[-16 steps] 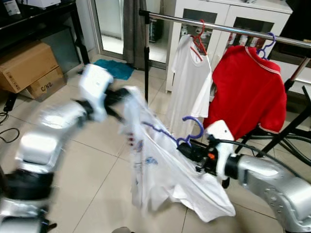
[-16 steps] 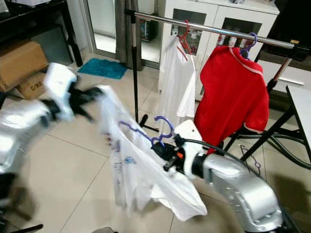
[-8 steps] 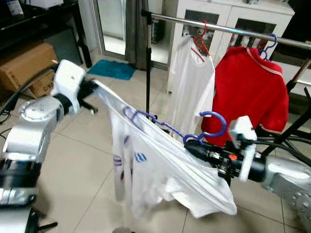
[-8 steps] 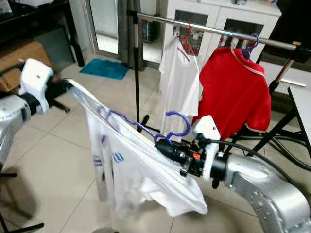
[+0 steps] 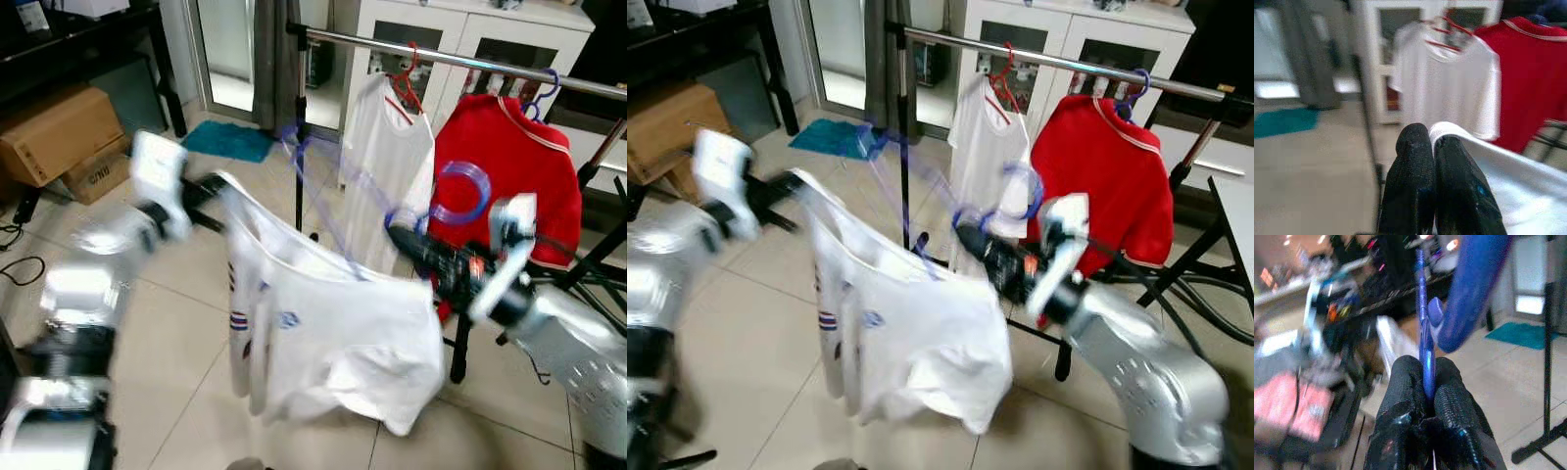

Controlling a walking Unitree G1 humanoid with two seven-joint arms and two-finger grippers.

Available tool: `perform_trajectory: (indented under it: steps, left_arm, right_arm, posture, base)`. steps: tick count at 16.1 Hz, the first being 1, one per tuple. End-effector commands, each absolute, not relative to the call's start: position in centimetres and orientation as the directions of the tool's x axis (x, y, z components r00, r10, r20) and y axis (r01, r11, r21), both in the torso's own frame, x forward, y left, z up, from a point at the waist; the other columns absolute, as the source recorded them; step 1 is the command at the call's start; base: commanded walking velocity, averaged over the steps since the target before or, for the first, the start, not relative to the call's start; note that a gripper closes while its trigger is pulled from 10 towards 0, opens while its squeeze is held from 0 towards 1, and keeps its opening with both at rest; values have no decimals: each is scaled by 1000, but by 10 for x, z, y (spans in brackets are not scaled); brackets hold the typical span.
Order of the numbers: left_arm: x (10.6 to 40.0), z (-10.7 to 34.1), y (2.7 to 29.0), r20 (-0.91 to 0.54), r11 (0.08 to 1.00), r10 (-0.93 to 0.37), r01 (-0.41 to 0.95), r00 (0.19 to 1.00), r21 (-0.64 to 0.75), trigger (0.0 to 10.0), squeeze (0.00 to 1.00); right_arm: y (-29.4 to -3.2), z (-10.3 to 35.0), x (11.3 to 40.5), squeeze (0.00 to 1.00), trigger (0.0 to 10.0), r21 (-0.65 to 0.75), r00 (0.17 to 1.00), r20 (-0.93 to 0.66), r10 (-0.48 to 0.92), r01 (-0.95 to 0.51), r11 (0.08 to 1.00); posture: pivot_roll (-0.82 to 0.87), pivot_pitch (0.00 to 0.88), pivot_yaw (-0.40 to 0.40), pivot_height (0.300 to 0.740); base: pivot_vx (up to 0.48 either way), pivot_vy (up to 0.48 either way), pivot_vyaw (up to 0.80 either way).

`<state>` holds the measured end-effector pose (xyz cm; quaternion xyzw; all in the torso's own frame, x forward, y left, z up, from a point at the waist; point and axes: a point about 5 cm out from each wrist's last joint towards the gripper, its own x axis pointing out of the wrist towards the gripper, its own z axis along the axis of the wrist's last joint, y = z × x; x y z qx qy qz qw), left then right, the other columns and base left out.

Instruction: Hang hanger

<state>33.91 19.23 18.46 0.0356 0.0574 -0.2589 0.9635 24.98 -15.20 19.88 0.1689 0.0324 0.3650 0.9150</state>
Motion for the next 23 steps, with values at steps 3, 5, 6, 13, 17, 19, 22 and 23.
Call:
perform_trajectory:
  steps: [3, 5, 6, 13, 17, 19, 22, 23]
  left_arm:
    - [324, 185, 120, -50, 714, -700, 698, 713, -46, 0, 0]
    - [317, 200, 95, 40, 627, -774, 774, 631, -89, 0, 0]
    - [309, 212, 83, 113, 550, -819, 826, 563, -123, 0, 0]
    - [274, 270, 107, 480, 273, -805, 936, 349, -222, 0, 0]
    - [289, 228, 132, 130, 555, -800, 805, 585, -209, 0, 0]
    - [289, 203, 145, -7, 697, -706, 694, 708, -179, 0, 0]
    - [280, 177, 161, -99, 842, -523, 494, 847, -217, 10000, 0]
    - [278, 174, 162, -111, 855, -503, 474, 857, -211, 10000, 0]
  right_arm:
    - [-147, 213, 273, 0, 0, 464, 862, 197, 467, -501, 730]
    - [-149, 217, 281, 0, 0, 564, 913, 251, 320, -407, 719]
    - [-153, 220, 284, 0, 0, 598, 929, 282, 239, -365, 714]
    - [-173, 212, 298, 0, 0, 233, 970, 240, 52, -109, 966]
    - [-175, 210, 297, 0, 0, 264, 968, 245, 48, -115, 958]
    - [-176, 195, 289, 0, 8392, 211, 988, 115, 104, -127, 969]
    - [-175, 160, 264, 0, 10000, 128, 975, -105, 194, -180, 975]
    - [-177, 154, 261, 0, 10000, 101, 976, -135, 169, -156, 983]
  posture:
    - [71, 0, 9, 740]
    - [71, 0, 9, 740]
    - [70, 0, 9, 740]
    - [79, 0, 8, 740]
    - [79, 0, 8, 740]
    - [70, 0, 8, 740]
    - [64, 0, 3, 740]
    - [64, 0, 1, 740]
  base:
    - [0, 0, 0]
    - [0, 0, 0]
    - [0, 0, 0]
    - [0, 0, 0]
    - [0, 0, 0]
    - [0, 0, 0]
    - [0, 0, -146]
    - [0, 0, -800]
